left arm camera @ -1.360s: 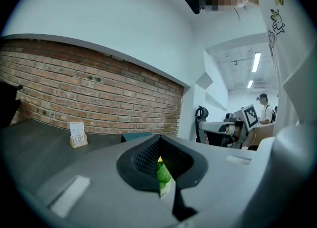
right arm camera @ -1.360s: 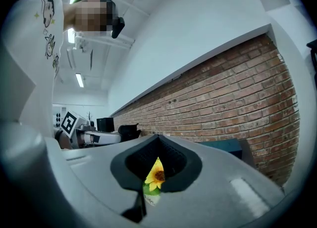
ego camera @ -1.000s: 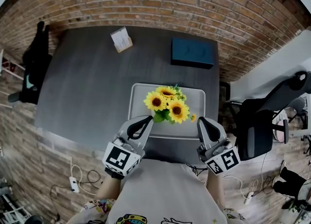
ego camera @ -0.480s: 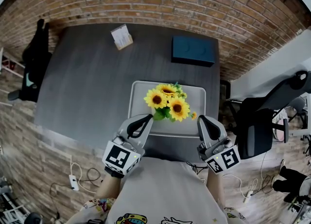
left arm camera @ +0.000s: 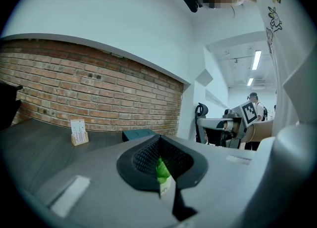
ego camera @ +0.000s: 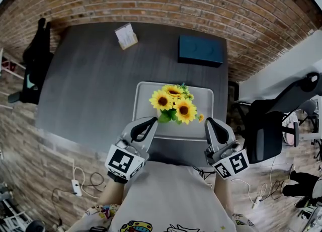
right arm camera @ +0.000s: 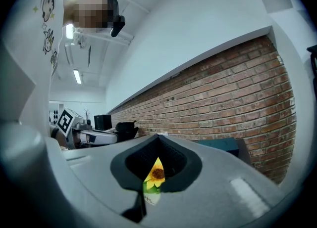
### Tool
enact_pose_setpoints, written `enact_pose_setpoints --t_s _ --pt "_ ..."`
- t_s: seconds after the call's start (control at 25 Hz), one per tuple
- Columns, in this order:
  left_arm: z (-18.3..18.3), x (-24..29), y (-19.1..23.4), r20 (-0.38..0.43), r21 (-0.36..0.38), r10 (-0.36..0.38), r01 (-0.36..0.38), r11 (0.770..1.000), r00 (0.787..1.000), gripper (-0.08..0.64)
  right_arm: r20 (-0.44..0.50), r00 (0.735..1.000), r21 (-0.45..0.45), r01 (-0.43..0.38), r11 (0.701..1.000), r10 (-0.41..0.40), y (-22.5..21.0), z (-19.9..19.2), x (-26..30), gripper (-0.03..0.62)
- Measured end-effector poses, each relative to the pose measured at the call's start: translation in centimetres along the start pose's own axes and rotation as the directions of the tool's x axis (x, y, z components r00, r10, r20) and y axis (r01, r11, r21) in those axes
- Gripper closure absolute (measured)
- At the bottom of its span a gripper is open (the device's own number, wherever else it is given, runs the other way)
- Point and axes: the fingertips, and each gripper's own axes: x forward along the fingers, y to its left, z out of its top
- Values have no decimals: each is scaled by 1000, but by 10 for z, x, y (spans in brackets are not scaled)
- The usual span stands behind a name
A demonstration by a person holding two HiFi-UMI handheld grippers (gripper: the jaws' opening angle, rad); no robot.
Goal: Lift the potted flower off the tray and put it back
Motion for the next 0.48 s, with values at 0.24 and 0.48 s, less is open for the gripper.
enact_pose_setpoints --t_s 0.24,0.48 --pt "2 0 1 2 4 -3 3 1000 1000 549 18 1000 6 18 1000 -18 -2 3 0 592" --pt "1 2 4 -1 4 -1 1 1000 1000 549 14 1000 6 12 1000 -12 -2 2 4 592"
